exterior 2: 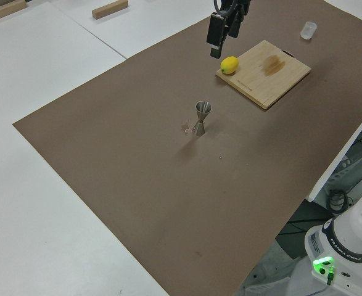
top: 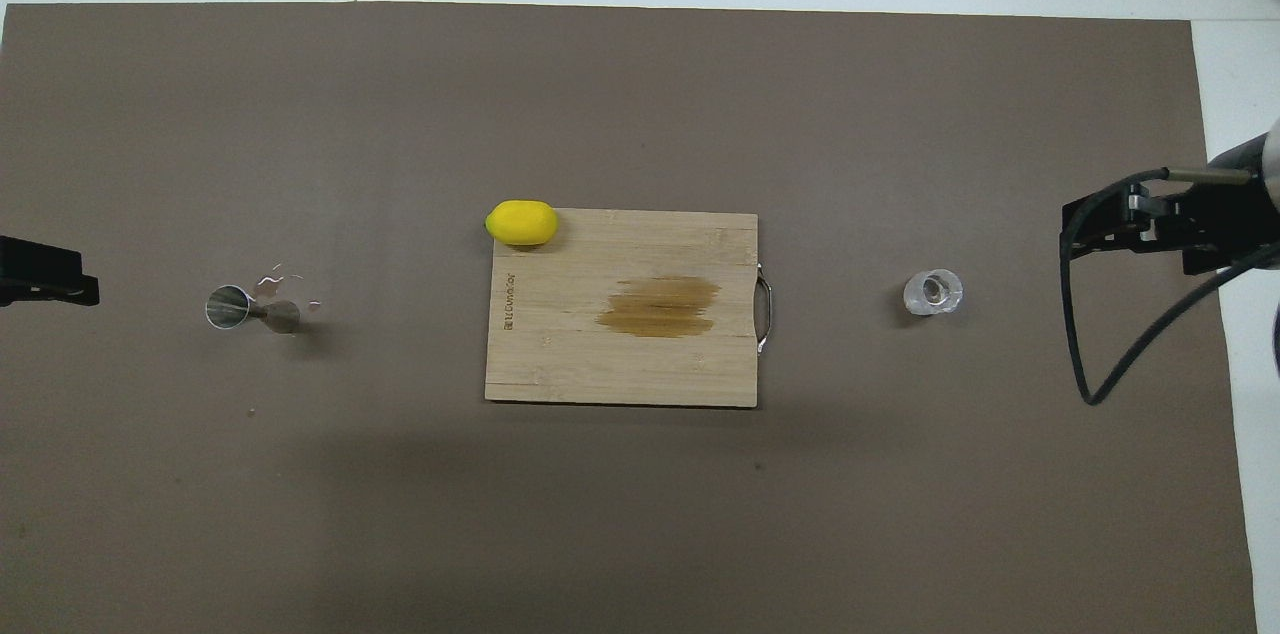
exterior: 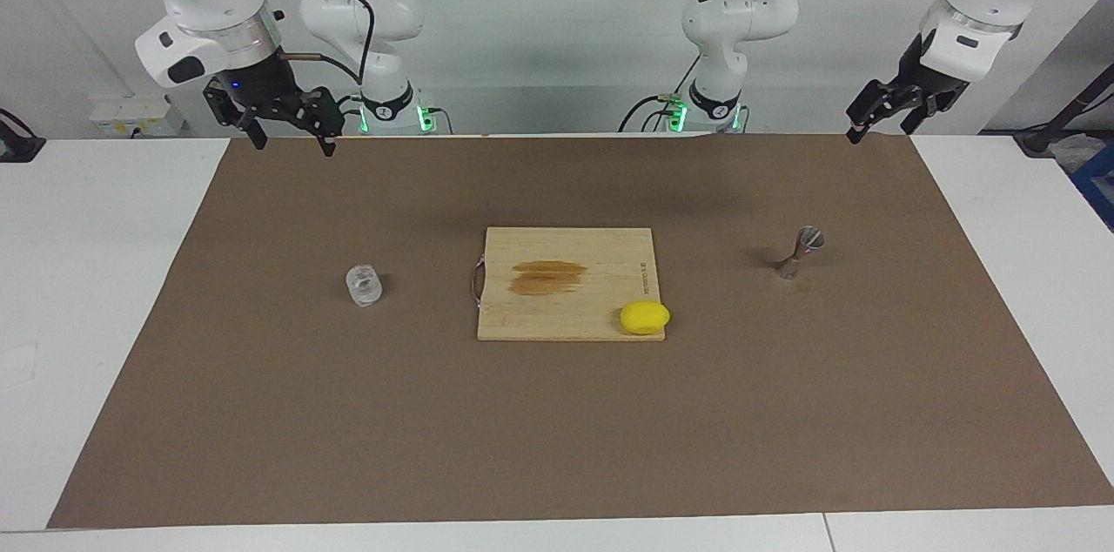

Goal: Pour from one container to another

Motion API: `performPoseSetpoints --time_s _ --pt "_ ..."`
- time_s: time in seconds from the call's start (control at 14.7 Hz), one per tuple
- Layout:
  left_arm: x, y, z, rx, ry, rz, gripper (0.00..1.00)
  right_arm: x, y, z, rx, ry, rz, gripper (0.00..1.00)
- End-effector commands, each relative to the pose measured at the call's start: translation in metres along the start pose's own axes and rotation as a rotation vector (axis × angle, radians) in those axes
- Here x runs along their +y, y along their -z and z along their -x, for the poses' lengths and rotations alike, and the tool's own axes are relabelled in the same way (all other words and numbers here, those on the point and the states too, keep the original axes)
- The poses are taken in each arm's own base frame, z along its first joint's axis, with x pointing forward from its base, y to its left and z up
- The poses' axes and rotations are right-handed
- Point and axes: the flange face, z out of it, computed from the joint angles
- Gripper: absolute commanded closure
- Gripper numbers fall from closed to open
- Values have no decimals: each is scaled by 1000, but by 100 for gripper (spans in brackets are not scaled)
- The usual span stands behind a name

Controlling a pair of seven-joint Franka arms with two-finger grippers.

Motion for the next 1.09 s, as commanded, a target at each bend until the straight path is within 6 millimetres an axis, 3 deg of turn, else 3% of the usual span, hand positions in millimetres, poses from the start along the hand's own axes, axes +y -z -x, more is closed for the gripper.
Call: performPoseSetpoints --time_s 0.0,1.02 --pt "0 3 2 7 6 -14 0 6 -2 -1 -13 -24 -21 0" --pt "-2 -1 1 10 9 -12 0 11 -2 -2 -13 -31 -21 0"
